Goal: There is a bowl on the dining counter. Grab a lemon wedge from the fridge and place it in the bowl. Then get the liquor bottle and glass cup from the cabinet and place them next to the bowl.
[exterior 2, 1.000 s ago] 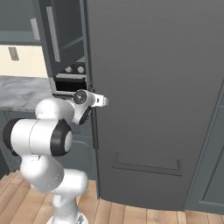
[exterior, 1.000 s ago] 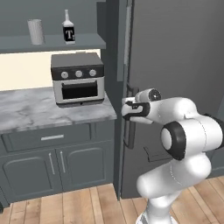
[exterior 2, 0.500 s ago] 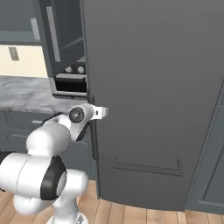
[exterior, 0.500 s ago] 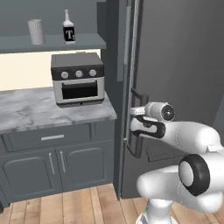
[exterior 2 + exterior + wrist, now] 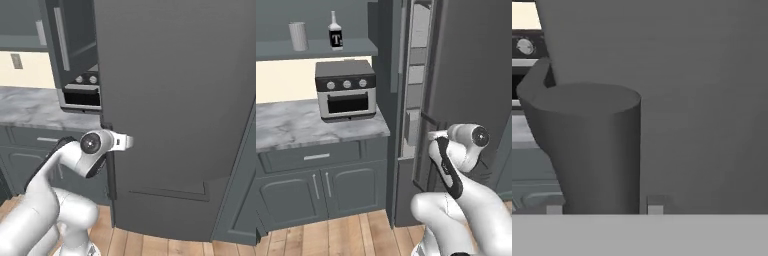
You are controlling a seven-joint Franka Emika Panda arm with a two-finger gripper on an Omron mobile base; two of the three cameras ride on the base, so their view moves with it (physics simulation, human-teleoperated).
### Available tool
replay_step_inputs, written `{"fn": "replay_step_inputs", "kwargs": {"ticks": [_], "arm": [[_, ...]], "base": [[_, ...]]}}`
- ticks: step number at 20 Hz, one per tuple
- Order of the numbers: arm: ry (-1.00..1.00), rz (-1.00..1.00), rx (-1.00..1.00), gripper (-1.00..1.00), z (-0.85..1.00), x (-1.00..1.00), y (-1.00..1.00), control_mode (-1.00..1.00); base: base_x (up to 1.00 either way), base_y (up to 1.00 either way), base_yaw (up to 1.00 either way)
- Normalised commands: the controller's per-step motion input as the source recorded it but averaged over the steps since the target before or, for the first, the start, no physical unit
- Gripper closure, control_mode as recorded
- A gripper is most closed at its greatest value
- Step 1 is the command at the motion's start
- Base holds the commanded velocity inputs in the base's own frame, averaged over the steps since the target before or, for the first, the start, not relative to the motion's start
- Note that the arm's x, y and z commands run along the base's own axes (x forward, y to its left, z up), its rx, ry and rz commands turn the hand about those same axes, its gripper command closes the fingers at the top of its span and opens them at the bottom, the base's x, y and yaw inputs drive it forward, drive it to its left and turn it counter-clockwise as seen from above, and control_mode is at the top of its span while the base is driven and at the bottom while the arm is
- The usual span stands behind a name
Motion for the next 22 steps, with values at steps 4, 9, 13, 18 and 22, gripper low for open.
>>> {"fn": "replay_step_inputs", "kwargs": {"ticks": [4,9,13,18,22], "arm": [[0.0,-0.14,0.0,1.0,0.09,-1.0,-0.86,-1.0],[0.0,-0.11,0.0,1.0,0.05,-1.0,-0.73,-1.0],[0.0,-0.08,0.0,-1.0,0.23,-0.92,-0.14,-1.0],[-0.22,-0.04,0.0,-1.0,0.86,-1.0,0.0,-1.0],[-0.36,-0.02,0.0,-1.0,1.0,-1.0,0.03,-1.0]], "base": [[0.0,0.0,0.0],[0.0,0.0,0.0],[0.0,0.0,0.0],[0.0,0.0,0.0],[0.0,0.0,0.0]]}}
